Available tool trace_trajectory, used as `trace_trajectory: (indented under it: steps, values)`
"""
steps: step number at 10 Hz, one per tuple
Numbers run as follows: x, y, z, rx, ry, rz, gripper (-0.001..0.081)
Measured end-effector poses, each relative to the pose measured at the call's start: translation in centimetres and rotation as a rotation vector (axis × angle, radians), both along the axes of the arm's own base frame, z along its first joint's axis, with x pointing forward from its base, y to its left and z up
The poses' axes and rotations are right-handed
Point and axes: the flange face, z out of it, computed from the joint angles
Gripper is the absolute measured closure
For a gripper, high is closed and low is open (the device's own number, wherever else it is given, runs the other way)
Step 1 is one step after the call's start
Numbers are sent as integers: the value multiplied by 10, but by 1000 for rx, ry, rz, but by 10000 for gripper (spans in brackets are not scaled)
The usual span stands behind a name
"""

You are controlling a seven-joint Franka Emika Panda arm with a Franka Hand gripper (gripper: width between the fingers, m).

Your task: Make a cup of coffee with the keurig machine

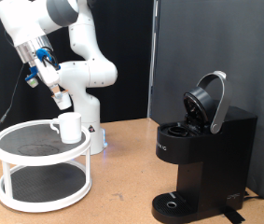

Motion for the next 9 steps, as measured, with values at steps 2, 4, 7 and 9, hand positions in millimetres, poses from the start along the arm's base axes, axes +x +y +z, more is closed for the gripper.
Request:
trace_trajectory:
  steps: [2, 4, 7, 9]
  values:
    - [3, 6, 1, 56, -16, -14, 435]
    - [18, 32, 14, 221, -54, -8, 435]
    - [41, 65, 38, 350, -43, -37, 435]
    - [45, 70, 41, 352, -34, -49, 435]
